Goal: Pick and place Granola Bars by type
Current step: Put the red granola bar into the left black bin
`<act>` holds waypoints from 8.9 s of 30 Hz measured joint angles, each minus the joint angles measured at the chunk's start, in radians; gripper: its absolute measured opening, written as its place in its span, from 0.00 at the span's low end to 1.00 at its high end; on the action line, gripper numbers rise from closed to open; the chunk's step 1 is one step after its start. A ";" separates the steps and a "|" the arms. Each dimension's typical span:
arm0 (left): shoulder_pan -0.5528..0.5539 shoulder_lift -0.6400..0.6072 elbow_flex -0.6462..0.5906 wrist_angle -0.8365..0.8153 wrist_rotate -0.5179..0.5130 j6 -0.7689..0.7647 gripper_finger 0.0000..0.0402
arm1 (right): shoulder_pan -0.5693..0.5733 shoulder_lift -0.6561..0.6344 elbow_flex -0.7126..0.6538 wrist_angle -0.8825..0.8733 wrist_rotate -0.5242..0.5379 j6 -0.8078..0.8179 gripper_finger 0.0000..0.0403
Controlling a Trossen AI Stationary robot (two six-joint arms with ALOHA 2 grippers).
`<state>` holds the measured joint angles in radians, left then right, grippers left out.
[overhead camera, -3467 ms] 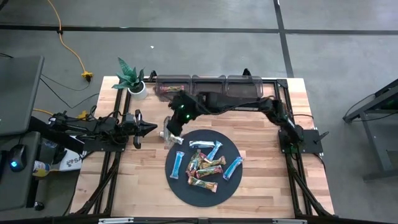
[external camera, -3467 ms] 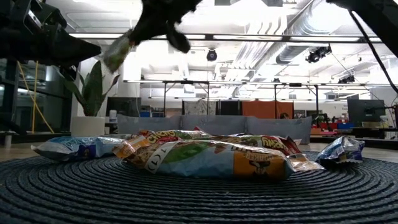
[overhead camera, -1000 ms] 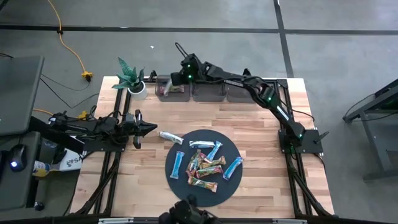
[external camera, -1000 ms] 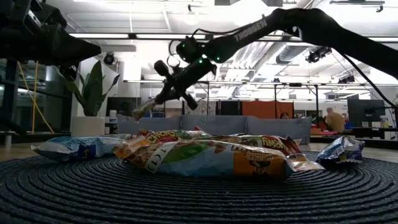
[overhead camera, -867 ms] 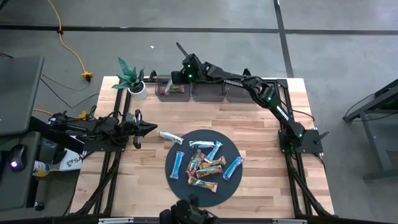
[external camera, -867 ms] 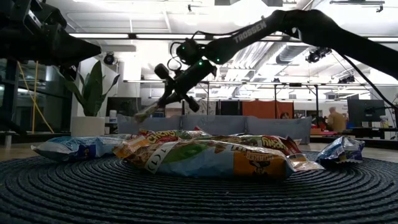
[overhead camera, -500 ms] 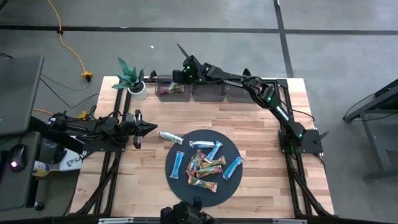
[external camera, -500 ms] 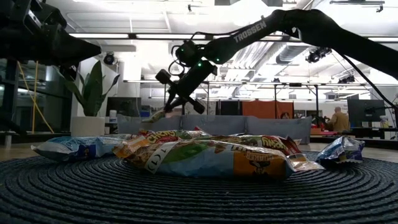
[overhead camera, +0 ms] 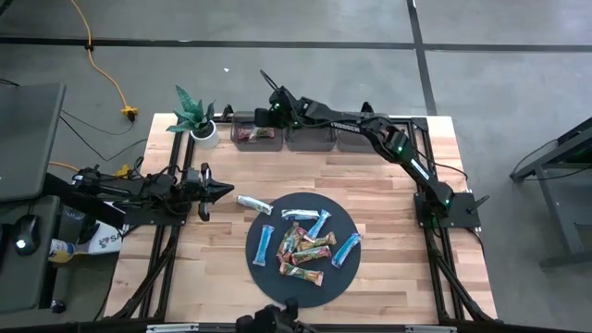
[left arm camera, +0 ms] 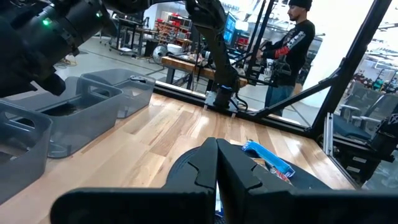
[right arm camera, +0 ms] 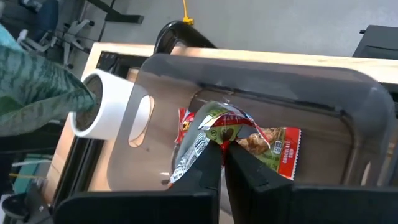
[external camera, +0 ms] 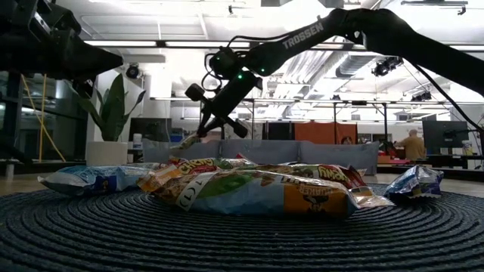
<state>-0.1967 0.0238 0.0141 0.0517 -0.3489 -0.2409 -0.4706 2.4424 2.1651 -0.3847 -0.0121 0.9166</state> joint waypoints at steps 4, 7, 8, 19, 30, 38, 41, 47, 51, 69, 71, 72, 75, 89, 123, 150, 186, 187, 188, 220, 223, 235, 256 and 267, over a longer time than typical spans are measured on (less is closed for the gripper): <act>0.000 0.000 0.000 0.000 0.000 0.000 0.00 | 0.002 0.000 0.000 0.000 -0.025 -0.008 0.03; 0.000 0.000 0.000 0.000 0.000 0.000 0.00 | 0.003 0.000 0.000 0.000 -0.043 -0.018 0.09; 0.000 0.000 0.000 0.000 0.000 0.000 0.00 | 0.003 0.000 0.000 0.000 -0.049 -0.023 0.11; 0.000 0.000 0.000 0.000 0.000 0.000 0.00 | 0.014 -0.006 0.000 0.085 -0.126 -0.117 0.25; 0.000 0.000 0.000 0.000 0.000 0.000 0.00 | 0.029 -0.145 0.000 0.371 -0.244 -0.286 0.26; 0.000 0.000 0.000 0.000 0.000 0.000 0.00 | 0.043 -0.362 0.000 0.209 -0.284 -0.486 0.26; 0.000 0.000 0.000 0.000 0.000 0.000 0.00 | 0.059 -0.437 0.000 0.093 -0.281 -0.560 0.26; 0.000 0.000 0.000 0.000 0.000 0.000 0.00 | 0.110 -0.540 0.000 -0.169 -0.278 -0.658 0.26; 0.000 0.000 0.000 0.000 0.000 0.000 0.00 | 0.159 -0.571 0.000 -0.364 -0.278 -0.701 0.26; 0.000 0.000 0.000 0.000 0.000 0.000 0.00 | 0.396 -0.578 -0.003 -0.777 -0.019 -0.840 0.26; 0.000 0.000 0.000 0.000 0.000 0.000 0.00 | 0.416 -0.578 -0.003 -0.788 -0.018 -0.855 0.26; 0.000 0.000 0.000 0.000 0.000 0.000 0.00 | 0.426 -0.578 -0.003 -0.787 -0.018 -0.861 0.26; 0.000 0.000 0.000 0.000 0.000 0.000 0.00 | 0.449 -0.578 -0.003 -0.784 -0.015 -0.869 0.26; 0.000 0.000 0.000 0.000 0.000 0.000 0.00 | 0.559 -0.462 -0.003 -0.766 -0.006 -0.918 0.26; 0.000 0.000 0.000 0.000 0.000 0.000 0.00 | 0.793 -0.135 -0.003 -0.727 0.033 -1.166 0.26; 0.000 0.000 0.000 0.000 0.000 0.000 0.00 | 0.785 -0.051 -0.003 -0.750 0.134 -1.311 0.38; 0.000 0.000 0.000 0.000 0.000 0.000 0.00 | 0.762 -0.051 -0.003 -0.750 0.055 -1.485 0.38; 0.000 0.000 0.000 0.000 0.000 0.000 0.00 | 0.761 -0.051 -0.003 -0.750 0.045 -1.485 0.38; 0.000 0.000 0.000 0.000 0.000 0.000 0.00 | 0.759 -0.051 -0.003 -0.751 0.032 -1.486 0.38; 0.000 0.000 0.000 0.000 0.000 0.000 0.00 | 0.743 0.017 -0.003 -0.740 0.020 -1.473 0.34; 0.000 0.000 0.000 0.000 0.000 0.000 0.00 | 0.743 0.018 -0.003 -0.740 0.021 -1.453 0.33; 0.000 0.000 0.000 0.000 0.000 0.000 0.00 | 0.739 0.019 -0.003 -0.740 0.050 -1.379 0.21; 0.000 0.000 0.000 0.000 0.000 0.000 0.00 | 0.741 0.022 0.168 -0.758 0.065 -1.168 0.14; 0.000 0.000 0.000 0.000 0.000 0.000 0.00 | 0.739 -0.059 0.166 -0.630 -0.005 -0.922 0.14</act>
<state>-0.1967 0.0238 0.0141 0.0515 -0.3489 -0.2409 0.2680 2.3834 2.3314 -1.0146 -0.0167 -0.0056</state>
